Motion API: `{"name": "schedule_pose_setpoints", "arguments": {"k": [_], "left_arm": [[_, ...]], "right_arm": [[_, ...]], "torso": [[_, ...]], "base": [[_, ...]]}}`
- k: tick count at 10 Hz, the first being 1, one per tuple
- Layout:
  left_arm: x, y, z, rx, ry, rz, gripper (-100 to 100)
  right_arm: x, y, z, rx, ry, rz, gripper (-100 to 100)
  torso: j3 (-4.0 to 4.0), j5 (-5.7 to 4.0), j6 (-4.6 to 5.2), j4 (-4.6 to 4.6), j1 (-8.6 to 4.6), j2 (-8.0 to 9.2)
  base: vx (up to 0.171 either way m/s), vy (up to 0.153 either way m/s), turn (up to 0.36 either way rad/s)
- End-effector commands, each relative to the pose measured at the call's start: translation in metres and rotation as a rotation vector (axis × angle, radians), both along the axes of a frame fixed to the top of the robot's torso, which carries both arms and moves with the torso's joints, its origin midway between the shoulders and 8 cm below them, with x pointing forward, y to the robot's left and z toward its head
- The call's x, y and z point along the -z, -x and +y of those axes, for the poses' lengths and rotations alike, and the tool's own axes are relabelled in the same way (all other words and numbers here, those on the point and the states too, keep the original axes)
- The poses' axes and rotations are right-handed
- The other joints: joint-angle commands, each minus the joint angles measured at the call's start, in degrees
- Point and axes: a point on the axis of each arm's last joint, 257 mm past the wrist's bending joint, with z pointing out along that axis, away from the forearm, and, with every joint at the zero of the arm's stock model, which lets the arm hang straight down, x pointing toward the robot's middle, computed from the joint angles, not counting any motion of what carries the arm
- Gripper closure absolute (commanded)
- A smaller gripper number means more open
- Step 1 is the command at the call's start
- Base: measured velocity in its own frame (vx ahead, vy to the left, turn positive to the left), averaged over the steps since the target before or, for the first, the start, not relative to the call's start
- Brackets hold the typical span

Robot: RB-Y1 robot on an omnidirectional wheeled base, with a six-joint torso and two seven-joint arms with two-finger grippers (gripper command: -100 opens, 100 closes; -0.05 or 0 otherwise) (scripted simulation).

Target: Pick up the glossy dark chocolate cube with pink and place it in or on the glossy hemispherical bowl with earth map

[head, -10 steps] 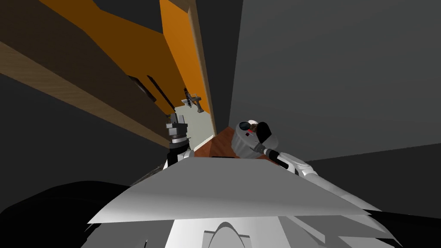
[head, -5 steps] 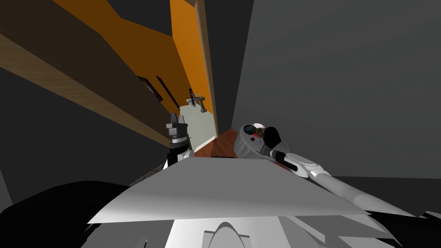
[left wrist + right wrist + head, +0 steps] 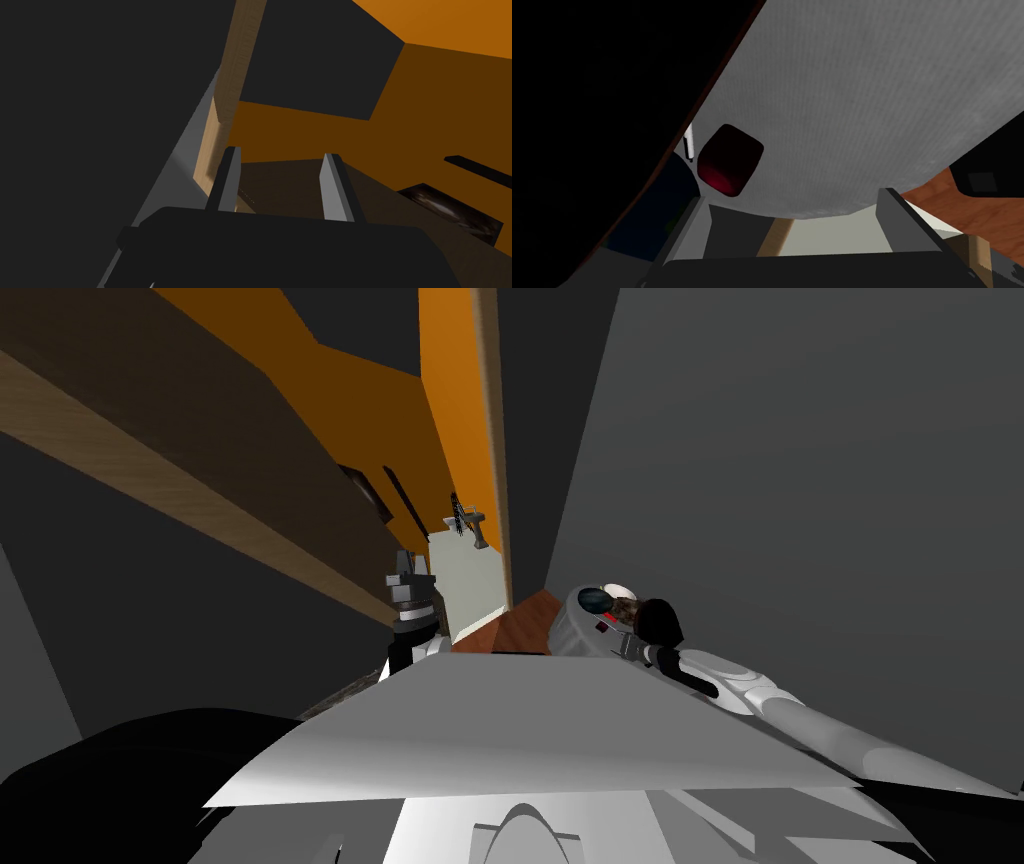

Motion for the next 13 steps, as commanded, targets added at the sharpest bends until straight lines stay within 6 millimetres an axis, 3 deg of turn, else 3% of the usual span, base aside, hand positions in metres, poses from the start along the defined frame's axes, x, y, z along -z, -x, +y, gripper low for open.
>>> {"name": "schedule_pose_setpoints", "arguments": {"k": [1,2,4,5,6,7,10,11,13], "left_arm": [[0.000,0.000,0.000,0.000,0.000,0.000,0],[0.000,0.000,0.000,0.000,0.000,0.000,0],[0.000,0.000,0.000,0.000,0.000,0.000,0],[0.000,0.000,0.000,0.000,0.000,0.000,0],[0.000,0.000,0.000,0.000,0.000,0.000,0],[0.000,0.000,0.000,0.000,0.000,0.000,0],[0.000,0.000,0.000,0.000,0.000,0.000,0],[0.000,0.000,0.000,0.000,0.000,0.000,0],[0.000,0.000,0.000,0.000,0.000,0.000,0]], "right_arm": [[0.004,0.014,-0.015,-0.013,0.042,0.037,-100],[0.004,0.014,-0.015,-0.013,0.042,0.037,-100],[0.010,0.037,-0.035,-0.032,0.095,0.096,-100],[0.008,0.035,-0.029,-0.026,0.081,0.081,-100],[0.008,0.036,-0.030,-0.028,0.083,0.083,0],[0.019,0.038,-0.024,-0.018,0.081,0.081,-100],[0.026,0.039,-0.020,-0.012,0.079,0.081,-100],[0.027,0.039,-0.020,-0.011,0.080,0.080,100],[0.026,0.038,-0.020,-0.009,0.080,0.079,100]], "torso": [[0.00,0.00,0.00,0.00,0.00,0.00],[0.03,0.01,0.02,0.01,0.08,0.06],[0.10,0.01,0.01,0.04,0.04,0.17],[0.01,0.00,0.01,0.01,0.00,0.01],[0.13,-0.01,0.05,0.04,0.01,0.25],[0.28,0.00,0.06,0.10,0.04,0.50],[0.34,-0.05,0.06,0.13,-0.17,0.60],[0.36,-0.03,0.07,0.14,-0.08,0.64],[0.36,-0.08,0.04,0.12,-0.03,0.65]], "base": [[0.145,0.021,0.143],[0.096,0.010,0.025],[0.155,-0.004,0.159],[0.085,-0.011,0.033],[0.014,-0.002,-0.002],[0.024,-0.027,0.063],[0.016,-0.046,0.052],[0.002,-0.006,0.000],[0.000,0.000,0.000]]}}
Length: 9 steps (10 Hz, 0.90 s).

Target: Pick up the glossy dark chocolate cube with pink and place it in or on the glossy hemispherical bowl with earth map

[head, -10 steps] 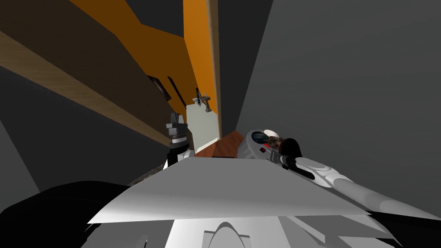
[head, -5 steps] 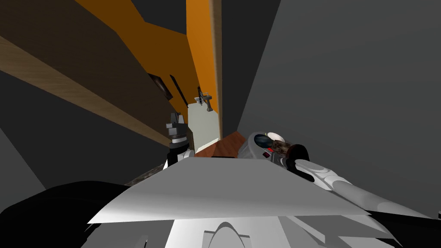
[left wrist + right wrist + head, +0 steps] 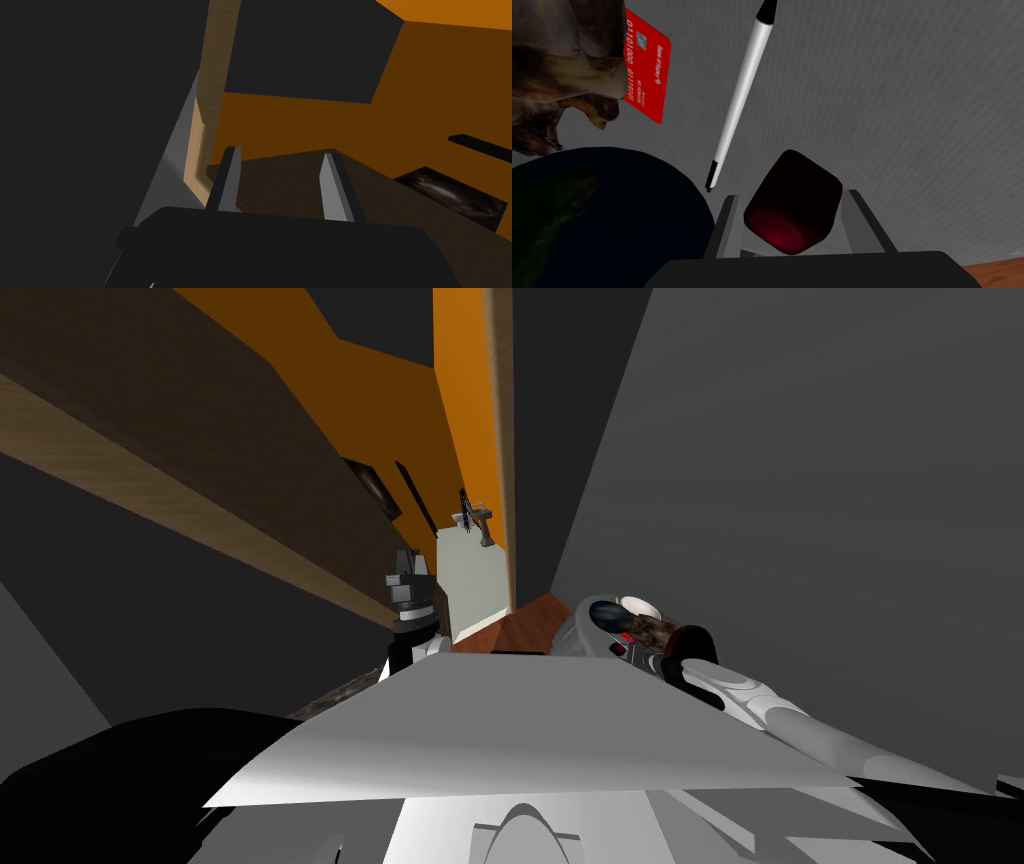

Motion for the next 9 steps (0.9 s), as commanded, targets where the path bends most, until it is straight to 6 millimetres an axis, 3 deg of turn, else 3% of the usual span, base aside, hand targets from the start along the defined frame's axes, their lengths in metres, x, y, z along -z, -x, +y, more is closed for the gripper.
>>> {"name": "schedule_pose_setpoints", "arguments": {"k": [1,2,3,4,6,7,8,9], "left_arm": [[0.000,0.000,0.000,0.000,0.000,0.000,0],[0.000,0.000,0.000,0.000,0.000,0.000,0],[0.000,0.000,0.000,0.000,0.000,0.000,0],[0.000,0.000,0.000,0.000,0.000,0.000,0],[0.000,0.000,0.000,0.000,0.000,0.000,0],[0.000,0.000,0.000,0.000,0.000,0.000,0],[0.000,0.000,0.000,0.000,0.000,0.000,0],[0.000,0.000,0.000,0.000,0.000,0.000,0]], "right_arm": [[0.000,0.000,0.000,0.000,0.000,0.000,100],[0.000,0.000,0.000,0.000,0.000,0.000,100],[0.000,0.000,0.000,-0.001,0.001,0.000,0],[-0.009,-0.001,-0.005,-0.010,0.001,0.003,100],[-0.013,-0.002,-0.007,-0.013,0.004,0.001,100],[-0.013,-0.002,-0.007,-0.013,0.004,0.003,0],[-0.025,-0.004,-0.022,-0.010,0.028,-0.001,100],[-0.035,-0.006,-0.032,-0.011,0.045,-0.004,100]], "torso": [[0.00,0.00,0.00,0.00,0.00,0.00],[-0.01,-0.01,0.01,0.00,-0.01,-0.01],[-0.01,-0.01,0.01,-0.01,-0.01,-0.01],[-0.01,-0.01,0.01,-0.01,-0.02,-0.01],[0.08,0.06,0.09,0.01,0.21,0.16],[0.06,0.02,0.04,0.01,0.13,0.11],[0.02,0.00,0.03,0.00,0.04,0.05],[-0.03,0.07,0.09,-0.01,-0.03,-0.06]], "base": [[0.000,0.000,0.000],[0.000,0.000,0.000],[0.000,0.000,0.000],[-0.013,0.034,-0.088],[-0.033,0.044,-0.066],[-0.004,0.005,0.000],[0.030,-0.005,-0.120],[0.079,0.000,-0.189]]}}
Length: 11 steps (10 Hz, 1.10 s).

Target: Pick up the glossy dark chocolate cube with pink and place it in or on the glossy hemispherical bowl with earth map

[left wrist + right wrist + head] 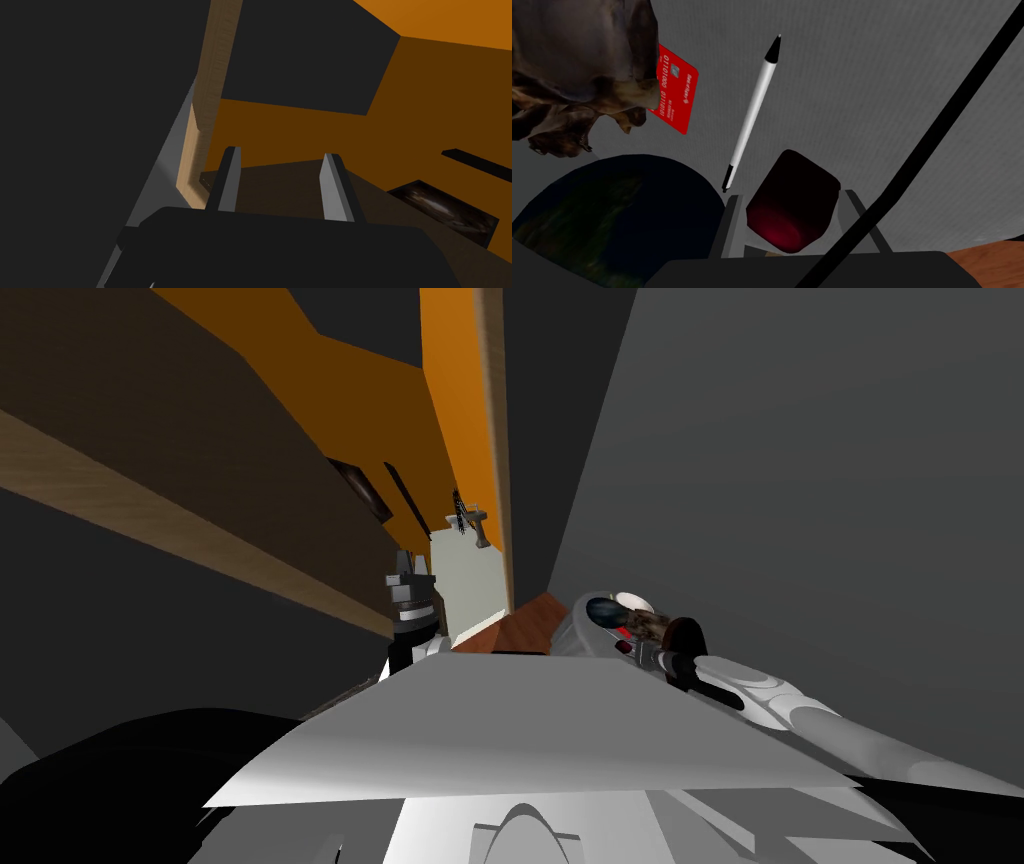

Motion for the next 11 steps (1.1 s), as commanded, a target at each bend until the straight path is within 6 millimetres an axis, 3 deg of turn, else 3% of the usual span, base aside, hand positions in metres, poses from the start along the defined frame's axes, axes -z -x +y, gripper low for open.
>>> {"name": "schedule_pose_setpoints", "arguments": {"k": [1,4,11], "left_arm": [[0.000,0.000,0.000,0.000,0.000,0.000,0],[0.000,0.000,0.000,0.000,0.000,0.000,0],[0.000,0.000,0.000,0.000,0.000,0.000,0]], "right_arm": [[-0.010,-0.001,-0.010,0.001,0.019,-0.002,100],[-0.035,-0.006,-0.031,-0.006,0.056,-0.007,100],[-0.089,-0.024,-0.058,-0.045,0.112,-0.013,100]], "torso": [[0.00,0.00,0.00,0.00,0.00,0.00],[0.02,0.11,-0.02,0.03,0.14,0.02],[0.14,0.28,-0.03,0.11,0.23,0.17]], "base": [[0.068,0.006,-0.089],[0.062,0.040,-0.120],[0.048,0.043,-0.095]]}}
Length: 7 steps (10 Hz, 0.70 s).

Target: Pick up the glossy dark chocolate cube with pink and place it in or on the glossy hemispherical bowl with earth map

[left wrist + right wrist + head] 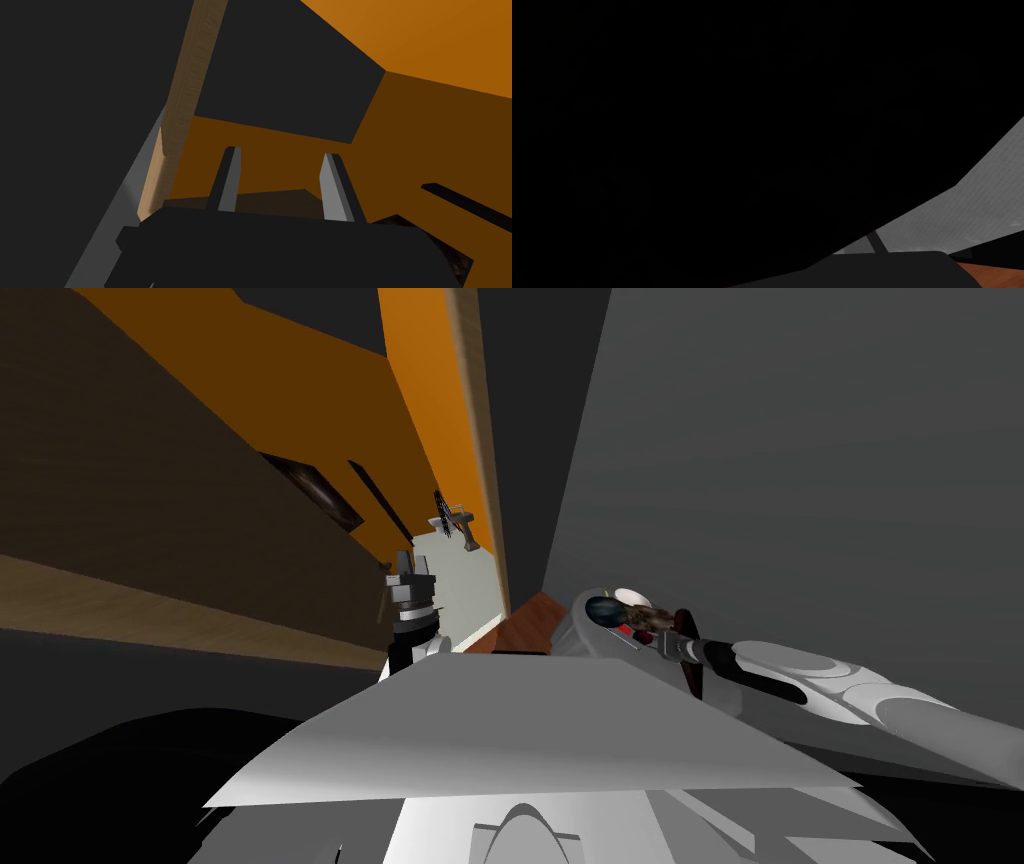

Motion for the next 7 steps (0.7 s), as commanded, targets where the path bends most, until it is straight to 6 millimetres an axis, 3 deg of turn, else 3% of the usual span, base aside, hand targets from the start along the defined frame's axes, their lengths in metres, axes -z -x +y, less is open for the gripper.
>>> {"name": "schedule_pose_setpoints", "arguments": {"k": [1,7], "left_arm": [[0.000,0.000,0.000,0.000,0.000,0.000,0],[0.000,0.000,0.000,0.000,0.000,0.000,0]], "right_arm": [[-0.013,-0.004,-0.006,-0.014,0.012,0.000,100],[-0.057,-0.026,-0.016,-0.049,0.029,0.000,100]], "torso": [[0.00,0.00,0.00,0.00,0.00,0.00],[0.04,-0.01,-0.11,0.02,-0.01,0.08]], "base": [[0.048,0.042,-0.077],[0.023,0.024,-0.020]]}}
